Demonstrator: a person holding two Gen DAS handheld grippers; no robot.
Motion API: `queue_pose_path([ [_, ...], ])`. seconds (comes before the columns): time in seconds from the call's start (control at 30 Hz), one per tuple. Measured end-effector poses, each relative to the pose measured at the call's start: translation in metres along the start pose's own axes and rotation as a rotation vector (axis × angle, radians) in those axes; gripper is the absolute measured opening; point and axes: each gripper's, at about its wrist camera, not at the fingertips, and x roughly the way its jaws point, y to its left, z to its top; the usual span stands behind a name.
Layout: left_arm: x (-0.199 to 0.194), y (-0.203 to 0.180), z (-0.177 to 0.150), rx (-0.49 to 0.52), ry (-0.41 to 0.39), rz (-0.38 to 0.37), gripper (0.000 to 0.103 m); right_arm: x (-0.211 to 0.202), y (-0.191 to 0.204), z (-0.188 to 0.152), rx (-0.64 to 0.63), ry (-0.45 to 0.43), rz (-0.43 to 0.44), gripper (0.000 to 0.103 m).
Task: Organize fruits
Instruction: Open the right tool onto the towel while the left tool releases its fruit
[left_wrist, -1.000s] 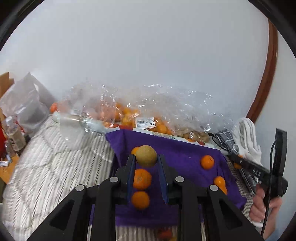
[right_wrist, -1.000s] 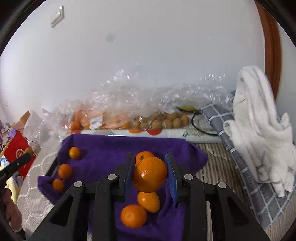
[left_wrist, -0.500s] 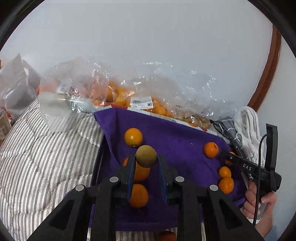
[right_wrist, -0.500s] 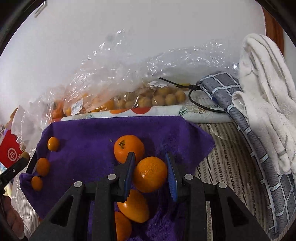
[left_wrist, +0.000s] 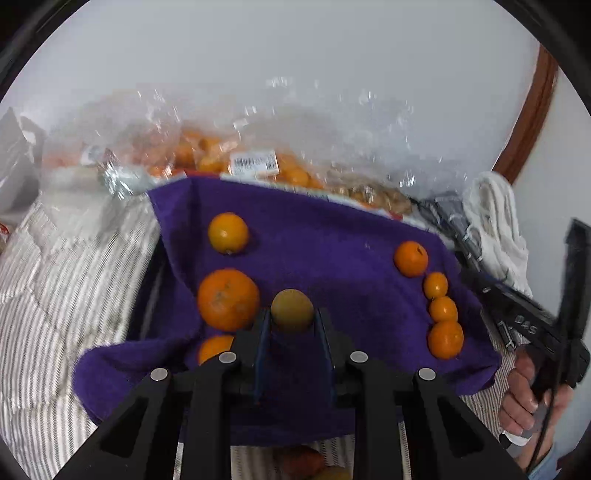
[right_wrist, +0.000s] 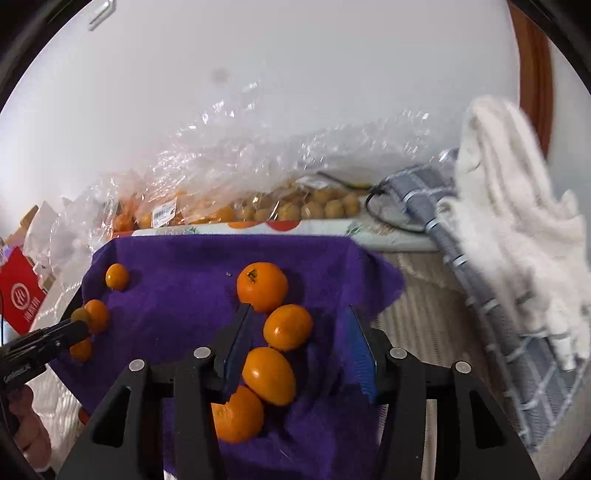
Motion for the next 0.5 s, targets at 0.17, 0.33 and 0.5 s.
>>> queue_pose_path([
  [0.17,0.023,-0.01,0.008,-0.03,0.067,0.052,0.023,-0.011,-0.003,0.003,-0.001,-0.013,0.004,0.053],
  [0.33,0.034,-0.001,0.016,-0.131,0.054,-0.004,0.023,-0.014,-0.001,0.0,-0.035,-0.008,-0.017,0.053],
  [0.5,0.02,0.007,0.019,-0.186,-0.003,-0.057,0.045,-0.015,0.004,-0.001,-0.054,-0.007,-0.012,0.053],
])
